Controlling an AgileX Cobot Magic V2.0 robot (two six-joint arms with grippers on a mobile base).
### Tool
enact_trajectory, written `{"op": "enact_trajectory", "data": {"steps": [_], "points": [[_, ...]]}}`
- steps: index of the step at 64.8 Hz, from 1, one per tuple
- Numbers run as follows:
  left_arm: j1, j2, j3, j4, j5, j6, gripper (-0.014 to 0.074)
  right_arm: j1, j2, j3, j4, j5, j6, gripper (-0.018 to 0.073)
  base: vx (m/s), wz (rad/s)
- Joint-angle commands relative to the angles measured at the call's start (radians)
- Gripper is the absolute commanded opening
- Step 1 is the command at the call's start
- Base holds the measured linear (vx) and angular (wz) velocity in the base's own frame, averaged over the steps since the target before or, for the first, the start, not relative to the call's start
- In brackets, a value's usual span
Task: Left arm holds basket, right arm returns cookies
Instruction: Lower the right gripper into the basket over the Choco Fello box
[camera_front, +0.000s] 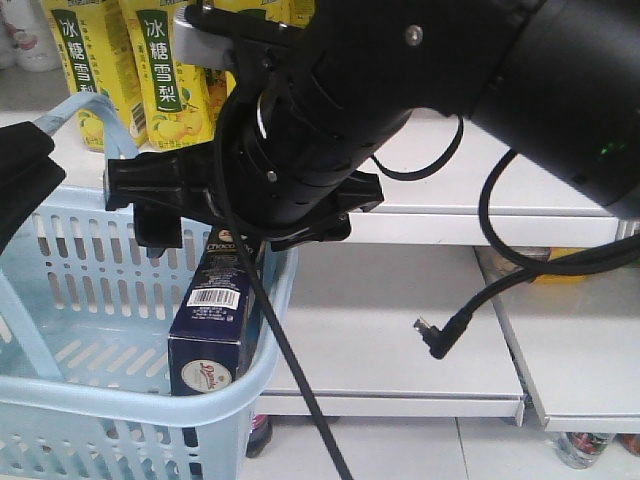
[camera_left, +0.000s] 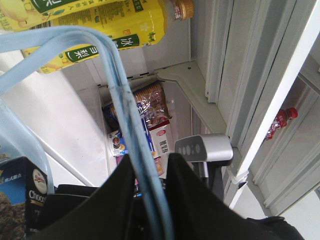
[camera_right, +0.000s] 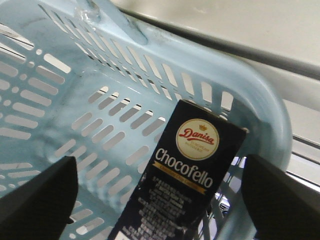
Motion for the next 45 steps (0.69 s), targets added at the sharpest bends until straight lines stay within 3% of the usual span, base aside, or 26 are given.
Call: {"op": "enact_trajectory", "data": {"steps": [1, 45], "points": [[0.0, 0.013, -0.028, -0.035, -0.04, 0.016, -0.0006, -0.001, -0.026, -0.031, 0.0, -0.055, 0.003, 0.0624, 0.0, 0.0], [0.0, 0.013, -0.028, -0.035, -0.04, 0.016, -0.0006, -0.001, 0.065, -0.03, 0.026, 0.014, -0.007, 0.0574, 0.0, 0.0]]}}
